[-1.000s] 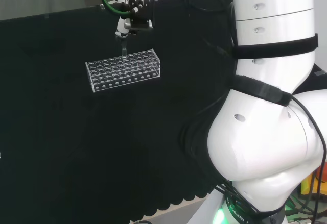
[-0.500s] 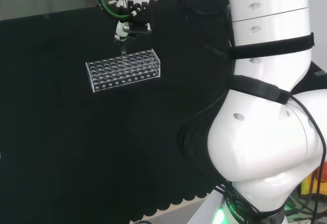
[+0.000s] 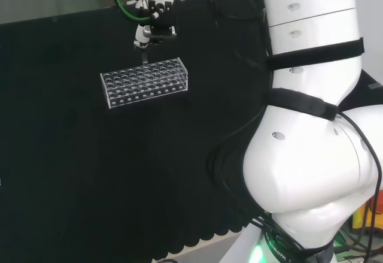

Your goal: Put the test tube back in the rack.

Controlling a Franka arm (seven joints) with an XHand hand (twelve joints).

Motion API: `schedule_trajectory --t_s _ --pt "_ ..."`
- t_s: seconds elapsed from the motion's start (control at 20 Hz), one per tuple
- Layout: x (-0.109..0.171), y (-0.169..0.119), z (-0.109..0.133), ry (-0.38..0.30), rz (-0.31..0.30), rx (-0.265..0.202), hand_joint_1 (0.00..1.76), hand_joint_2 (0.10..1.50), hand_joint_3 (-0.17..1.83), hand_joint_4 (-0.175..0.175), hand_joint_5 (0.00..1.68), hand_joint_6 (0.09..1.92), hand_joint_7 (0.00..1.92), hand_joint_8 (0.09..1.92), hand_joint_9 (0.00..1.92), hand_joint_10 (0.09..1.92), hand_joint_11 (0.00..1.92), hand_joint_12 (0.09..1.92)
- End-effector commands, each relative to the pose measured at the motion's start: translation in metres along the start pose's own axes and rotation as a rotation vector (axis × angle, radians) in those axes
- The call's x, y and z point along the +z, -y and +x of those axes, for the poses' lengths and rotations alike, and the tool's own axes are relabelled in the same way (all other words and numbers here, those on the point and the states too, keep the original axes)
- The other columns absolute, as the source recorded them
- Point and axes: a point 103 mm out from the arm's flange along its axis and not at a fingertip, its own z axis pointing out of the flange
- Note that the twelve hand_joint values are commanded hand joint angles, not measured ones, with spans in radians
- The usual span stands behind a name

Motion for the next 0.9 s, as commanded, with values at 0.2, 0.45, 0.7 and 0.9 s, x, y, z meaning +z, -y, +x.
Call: schedule_trajectory --t_s 0.2,0.45,0.7,0.9 --pt "0.014 -0.007 -0.008 0.011 0.022 0.001 1.22 0.65 0.66 -0.175 1.31 0.60 1.66 0.63 1.58 0.63 1.04 1.10" --pt "0.027 -0.005 -0.011 0.005 0.045 0.000 1.22 0.65 0.66 -0.175 1.31 0.60 1.66 0.63 1.58 0.63 1.04 1.10" --pt "0.037 -0.003 -0.008 0.005 0.061 -0.008 1.22 0.65 0.66 -0.175 1.31 0.60 1.66 0.63 1.58 0.63 1.04 1.10" --pt "0.042 -0.004 -0.001 0.006 0.069 -0.021 1.22 0.65 0.66 -0.175 1.31 0.60 1.66 0.63 1.58 0.63 1.04 1.10"
